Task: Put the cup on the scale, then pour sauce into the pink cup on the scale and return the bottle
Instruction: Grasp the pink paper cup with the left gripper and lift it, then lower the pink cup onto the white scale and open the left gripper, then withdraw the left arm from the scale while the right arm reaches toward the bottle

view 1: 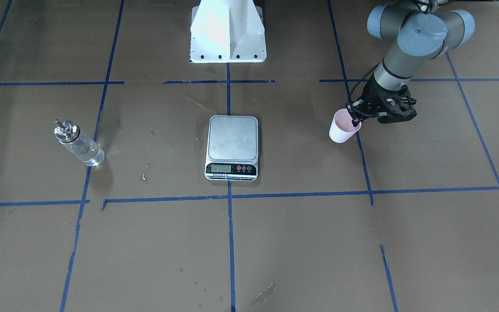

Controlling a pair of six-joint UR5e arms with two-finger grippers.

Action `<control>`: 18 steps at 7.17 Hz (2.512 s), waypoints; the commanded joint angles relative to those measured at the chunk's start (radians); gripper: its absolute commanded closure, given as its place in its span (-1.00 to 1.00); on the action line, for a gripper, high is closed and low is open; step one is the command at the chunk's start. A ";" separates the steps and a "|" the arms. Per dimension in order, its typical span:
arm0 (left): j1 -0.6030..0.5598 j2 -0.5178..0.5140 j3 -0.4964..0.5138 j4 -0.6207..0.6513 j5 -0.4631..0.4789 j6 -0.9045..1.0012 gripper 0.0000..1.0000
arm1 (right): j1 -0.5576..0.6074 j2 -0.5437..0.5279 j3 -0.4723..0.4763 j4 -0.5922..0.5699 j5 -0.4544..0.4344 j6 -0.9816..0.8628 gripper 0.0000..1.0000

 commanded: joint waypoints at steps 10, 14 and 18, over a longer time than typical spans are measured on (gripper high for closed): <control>0.197 -0.637 0.327 0.255 0.118 -0.389 1.00 | 0.000 0.020 0.022 -0.001 0.008 0.022 -1.00; 0.218 -0.624 0.355 0.210 0.140 -0.384 1.00 | -0.001 0.021 0.022 -0.001 0.008 0.022 -1.00; 0.216 -0.604 0.325 0.210 0.137 -0.378 -0.99 | 0.000 0.026 0.021 -0.001 0.008 0.022 -1.00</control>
